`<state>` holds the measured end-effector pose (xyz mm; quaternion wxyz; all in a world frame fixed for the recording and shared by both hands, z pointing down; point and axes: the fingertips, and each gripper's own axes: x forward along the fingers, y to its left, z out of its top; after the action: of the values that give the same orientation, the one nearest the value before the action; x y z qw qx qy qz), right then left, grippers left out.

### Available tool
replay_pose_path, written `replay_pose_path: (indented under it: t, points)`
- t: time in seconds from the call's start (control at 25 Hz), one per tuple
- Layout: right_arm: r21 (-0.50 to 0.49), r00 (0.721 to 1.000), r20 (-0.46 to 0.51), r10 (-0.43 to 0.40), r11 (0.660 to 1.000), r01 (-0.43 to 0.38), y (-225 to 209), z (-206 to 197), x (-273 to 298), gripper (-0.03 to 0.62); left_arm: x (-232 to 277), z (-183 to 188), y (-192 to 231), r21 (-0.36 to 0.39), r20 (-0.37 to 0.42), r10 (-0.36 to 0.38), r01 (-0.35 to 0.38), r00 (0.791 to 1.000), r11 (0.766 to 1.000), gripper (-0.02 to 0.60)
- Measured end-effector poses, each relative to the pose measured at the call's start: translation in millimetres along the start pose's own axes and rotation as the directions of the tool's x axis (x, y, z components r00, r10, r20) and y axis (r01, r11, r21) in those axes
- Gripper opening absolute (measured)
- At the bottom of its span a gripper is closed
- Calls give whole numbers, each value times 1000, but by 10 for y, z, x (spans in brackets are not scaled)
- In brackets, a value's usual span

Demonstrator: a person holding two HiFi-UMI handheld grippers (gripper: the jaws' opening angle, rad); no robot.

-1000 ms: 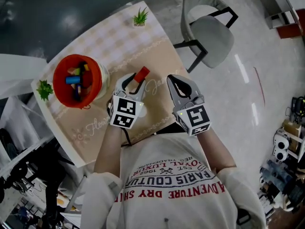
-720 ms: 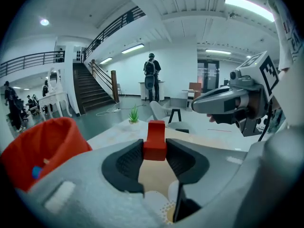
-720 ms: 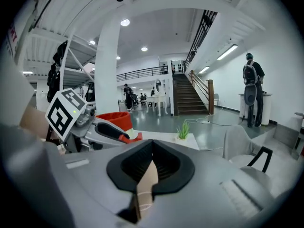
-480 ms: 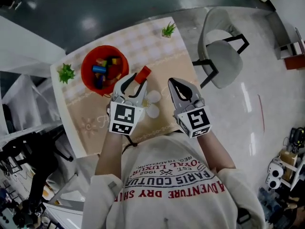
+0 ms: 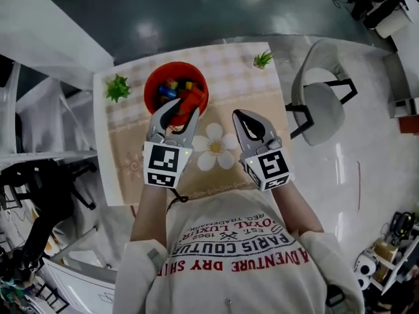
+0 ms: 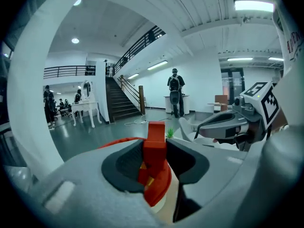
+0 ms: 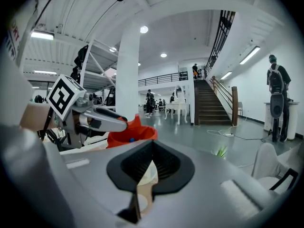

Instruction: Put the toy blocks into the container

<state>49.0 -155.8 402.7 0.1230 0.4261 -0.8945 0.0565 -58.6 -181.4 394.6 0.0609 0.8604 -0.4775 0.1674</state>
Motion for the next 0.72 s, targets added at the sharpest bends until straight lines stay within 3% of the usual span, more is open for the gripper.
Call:
replay_pose_path:
  t: [0.28,0.72]
  points:
    - [-19,998,-15,59,998,-59,190,14,243,2,-175,-243,509,-34,-60,122,-124,991,992,155]
    - [-19,998,-38,54,998,-55,181,-39,350,2,-50,-558,711,-14,-184,157,-162,970,987,156]
